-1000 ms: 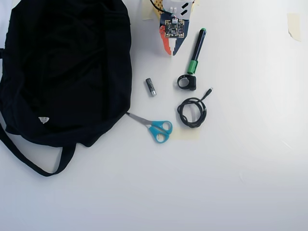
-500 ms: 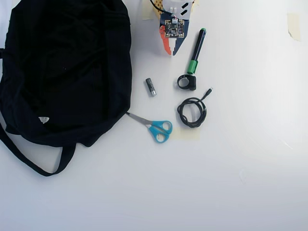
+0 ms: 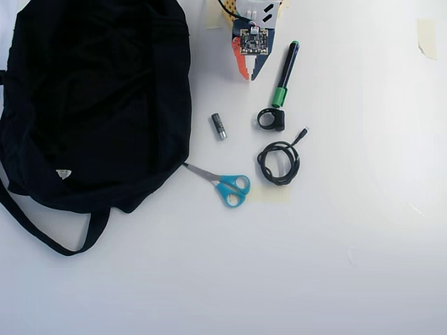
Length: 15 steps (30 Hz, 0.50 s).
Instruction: Put the cable into the black bag
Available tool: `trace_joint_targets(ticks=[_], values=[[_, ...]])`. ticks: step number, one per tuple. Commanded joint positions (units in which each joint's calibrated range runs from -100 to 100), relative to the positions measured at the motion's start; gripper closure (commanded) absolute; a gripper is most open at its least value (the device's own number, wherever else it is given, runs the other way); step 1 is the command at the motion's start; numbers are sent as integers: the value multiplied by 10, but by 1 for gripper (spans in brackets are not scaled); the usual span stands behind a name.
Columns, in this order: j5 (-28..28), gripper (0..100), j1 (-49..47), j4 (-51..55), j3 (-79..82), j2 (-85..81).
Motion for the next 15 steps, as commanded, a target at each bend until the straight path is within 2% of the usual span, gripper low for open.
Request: trace_joint_targets(ticks=[1,8,15], values=[[1,98,-13,-10,4,-6],[2,98,-25,-99,-57,36],[-3,98,-51,-301,-118,151]])
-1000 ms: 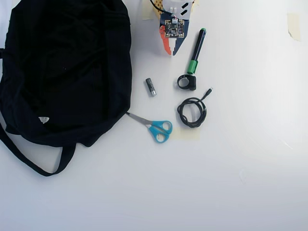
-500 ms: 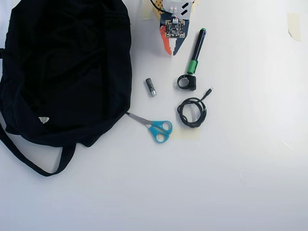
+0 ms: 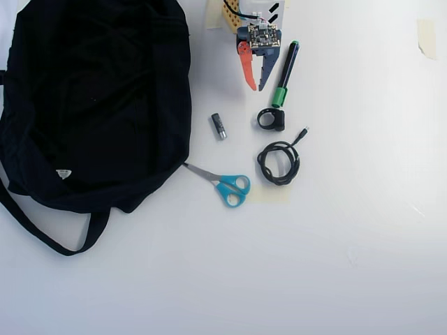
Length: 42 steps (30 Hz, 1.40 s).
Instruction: Put the cable into the black bag
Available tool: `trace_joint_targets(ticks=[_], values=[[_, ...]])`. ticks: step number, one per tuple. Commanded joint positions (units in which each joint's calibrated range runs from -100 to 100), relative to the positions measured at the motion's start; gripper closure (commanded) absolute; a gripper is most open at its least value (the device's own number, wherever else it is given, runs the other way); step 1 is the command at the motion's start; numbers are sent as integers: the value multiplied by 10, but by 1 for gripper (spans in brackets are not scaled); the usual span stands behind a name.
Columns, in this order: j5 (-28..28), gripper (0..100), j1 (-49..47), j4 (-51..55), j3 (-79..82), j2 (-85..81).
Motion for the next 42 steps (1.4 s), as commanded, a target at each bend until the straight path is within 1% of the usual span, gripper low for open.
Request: trace_joint_targets(ticks=[1,4,8,12,13,16,22,26,28,34,36,42], values=[[-2,98,-21,-125,-53,59],[-2,98,-36,-232,-80,120],[-2,98,-38,-406,-120,221],[-2,98,-38,-546,-173,335],[-2,98,-38,-586,-208,389],[-1,98,-37,-623,-295,475],[2,98,-32,-619,-502,635],[4,98,-22,-599,-593,721],[2,98,-12,-563,-649,753],[-1,98,-5,-389,-850,833],[-1,98,-4,-366,-876,846],[4,98,-4,-365,-875,848]])
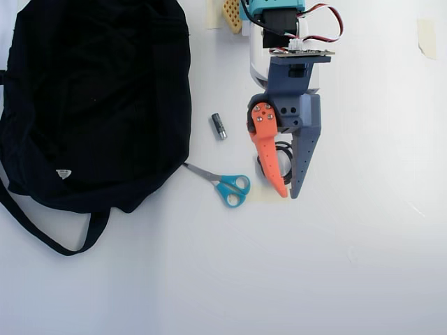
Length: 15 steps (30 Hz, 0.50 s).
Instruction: Put the cable into the black bag
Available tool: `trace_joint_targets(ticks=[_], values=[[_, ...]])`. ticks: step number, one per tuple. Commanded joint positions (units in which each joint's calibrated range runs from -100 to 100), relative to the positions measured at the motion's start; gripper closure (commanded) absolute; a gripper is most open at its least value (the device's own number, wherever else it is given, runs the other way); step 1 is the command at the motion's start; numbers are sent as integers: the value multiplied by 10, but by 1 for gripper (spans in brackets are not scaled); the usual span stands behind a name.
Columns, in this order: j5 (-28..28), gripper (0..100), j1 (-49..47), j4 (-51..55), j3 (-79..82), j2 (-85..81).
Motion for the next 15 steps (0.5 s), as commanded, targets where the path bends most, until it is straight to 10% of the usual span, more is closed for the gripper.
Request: trace_joint_targets(ticks=[1,15], values=[[3,98,-2,4,-32,-5],[4,98,7,7,-21,-7]])
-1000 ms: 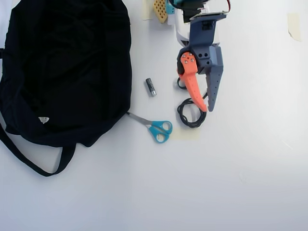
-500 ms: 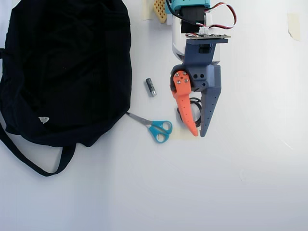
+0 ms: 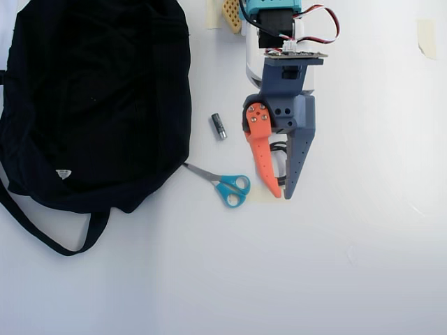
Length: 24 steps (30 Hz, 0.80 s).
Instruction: Put the cable into the black bag
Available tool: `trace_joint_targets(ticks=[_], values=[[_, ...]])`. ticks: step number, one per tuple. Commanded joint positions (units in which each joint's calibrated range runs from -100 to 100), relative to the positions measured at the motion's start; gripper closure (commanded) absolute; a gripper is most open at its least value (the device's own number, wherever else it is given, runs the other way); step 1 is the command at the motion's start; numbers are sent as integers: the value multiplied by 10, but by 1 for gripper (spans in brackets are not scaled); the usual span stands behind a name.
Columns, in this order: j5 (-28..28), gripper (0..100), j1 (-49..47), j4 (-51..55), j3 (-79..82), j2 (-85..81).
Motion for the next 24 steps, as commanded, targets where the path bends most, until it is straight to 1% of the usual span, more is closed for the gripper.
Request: trace_joint_targets(ticks=[1,3,6,9,11,16,24], values=[[3,98,4,4,-19,-5],[3,98,2,23,-12,-5],[8,98,1,79,-11,-4],[56,98,-2,147,-3,-4],[77,98,-3,172,-1,-3],[81,98,-16,222,23,-4],[83,98,-39,375,30,-12]])
